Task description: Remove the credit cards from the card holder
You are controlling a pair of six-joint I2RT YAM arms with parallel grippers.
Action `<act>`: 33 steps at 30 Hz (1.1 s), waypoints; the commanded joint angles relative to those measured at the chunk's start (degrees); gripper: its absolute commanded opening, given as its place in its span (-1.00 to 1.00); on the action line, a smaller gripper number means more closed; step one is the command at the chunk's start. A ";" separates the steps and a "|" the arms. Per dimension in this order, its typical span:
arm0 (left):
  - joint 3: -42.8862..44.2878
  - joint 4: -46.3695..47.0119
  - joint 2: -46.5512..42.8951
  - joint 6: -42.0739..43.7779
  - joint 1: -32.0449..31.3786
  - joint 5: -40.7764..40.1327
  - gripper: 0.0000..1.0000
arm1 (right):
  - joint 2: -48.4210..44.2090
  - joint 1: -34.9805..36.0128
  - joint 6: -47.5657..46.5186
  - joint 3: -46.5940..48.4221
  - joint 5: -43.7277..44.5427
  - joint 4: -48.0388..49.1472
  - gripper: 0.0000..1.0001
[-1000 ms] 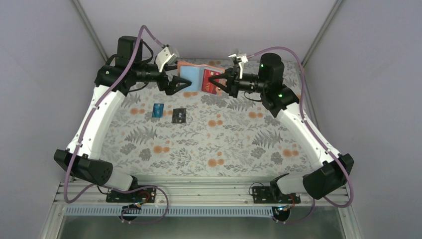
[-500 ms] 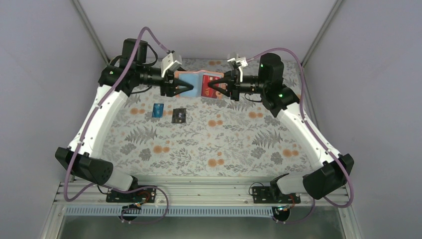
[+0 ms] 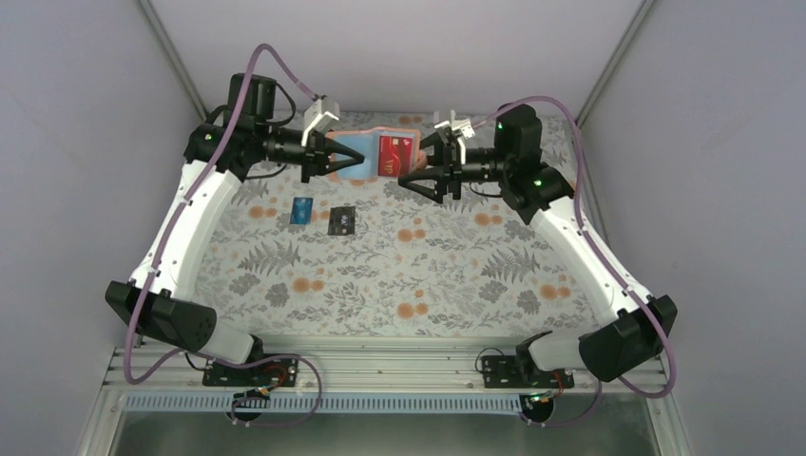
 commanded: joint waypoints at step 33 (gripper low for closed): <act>0.07 -7.86 -2.53 10.15 0.90 9.84 -0.95 | 1.82 4.20 2.85 0.61 1.74 5.56 -0.92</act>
